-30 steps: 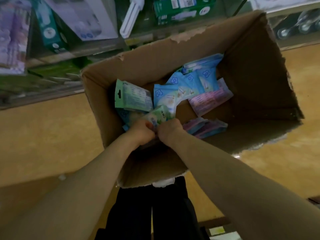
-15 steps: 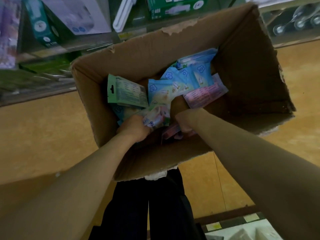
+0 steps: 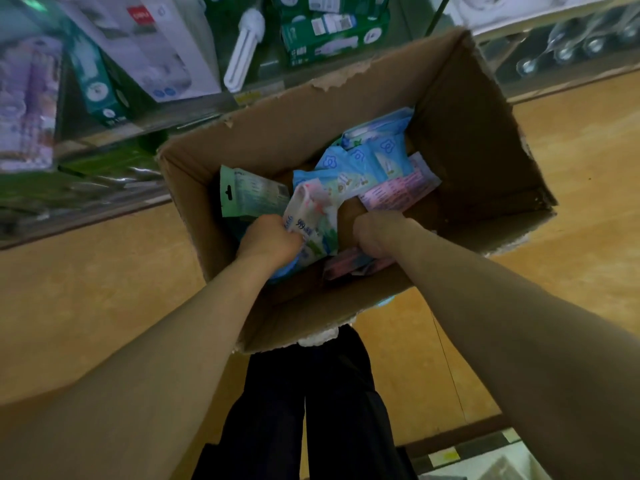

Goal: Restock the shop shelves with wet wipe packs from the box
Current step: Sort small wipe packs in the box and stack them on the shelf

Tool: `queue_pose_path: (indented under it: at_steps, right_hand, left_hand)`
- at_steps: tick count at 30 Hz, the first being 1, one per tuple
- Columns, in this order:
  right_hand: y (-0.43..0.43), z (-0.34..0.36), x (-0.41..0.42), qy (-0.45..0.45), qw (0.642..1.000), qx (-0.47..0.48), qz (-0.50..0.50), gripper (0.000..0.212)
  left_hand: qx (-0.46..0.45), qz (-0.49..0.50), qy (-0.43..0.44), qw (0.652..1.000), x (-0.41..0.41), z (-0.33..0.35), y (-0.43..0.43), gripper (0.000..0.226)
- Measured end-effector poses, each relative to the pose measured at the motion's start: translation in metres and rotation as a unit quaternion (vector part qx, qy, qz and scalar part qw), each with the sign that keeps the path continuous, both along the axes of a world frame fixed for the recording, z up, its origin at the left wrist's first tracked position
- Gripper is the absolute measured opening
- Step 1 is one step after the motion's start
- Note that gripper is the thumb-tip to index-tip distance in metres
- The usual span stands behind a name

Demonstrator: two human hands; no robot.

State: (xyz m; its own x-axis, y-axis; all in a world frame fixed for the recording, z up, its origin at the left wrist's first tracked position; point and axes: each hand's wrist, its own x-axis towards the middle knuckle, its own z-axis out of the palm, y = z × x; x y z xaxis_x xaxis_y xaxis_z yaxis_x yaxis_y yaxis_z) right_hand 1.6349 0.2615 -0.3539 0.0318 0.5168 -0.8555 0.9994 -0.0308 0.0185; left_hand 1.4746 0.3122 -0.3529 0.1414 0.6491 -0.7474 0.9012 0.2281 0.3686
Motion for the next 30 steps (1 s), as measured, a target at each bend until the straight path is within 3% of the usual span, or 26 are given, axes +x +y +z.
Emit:
queue_pose_path:
  at_steps: [7,11,15,22,26,30]
  right_hand:
    - [-0.019,0.008,0.001,-0.008,0.997,0.029,-0.071,0.032]
    - [-0.017,-0.004,-0.025,0.001,0.991,0.052,-0.119,0.050]
    - [-0.005,-0.024,-0.035,-0.028,0.992,0.076,-0.092,0.054]
    - [-0.003,-0.043,-0.036,-0.100,0.994,0.032,-0.013,0.045]
    - [0.003,-0.035,-0.031,-0.098,0.991,0.084,0.020,0.045]
    - [-0.001,0.008,-0.011,-0.056,0.980,0.156,-0.109,0.039]
  left_hand:
    - [0.030,-0.043,-0.011,0.999,-0.002,0.028,0.004,0.030]
    - [0.025,-0.016,-0.027,0.999,0.003,0.021,0.001,0.035]
    - [0.033,-0.011,-0.034,0.999,0.004,0.010,-0.001,0.037]
    - [0.024,0.019,-0.026,0.999,-0.005,-0.007,-0.001,0.039]
    - [0.012,0.074,-0.041,0.996,-0.005,0.000,-0.001,0.041]
    - [0.048,0.132,-0.085,0.986,0.003,0.028,-0.001,0.029]
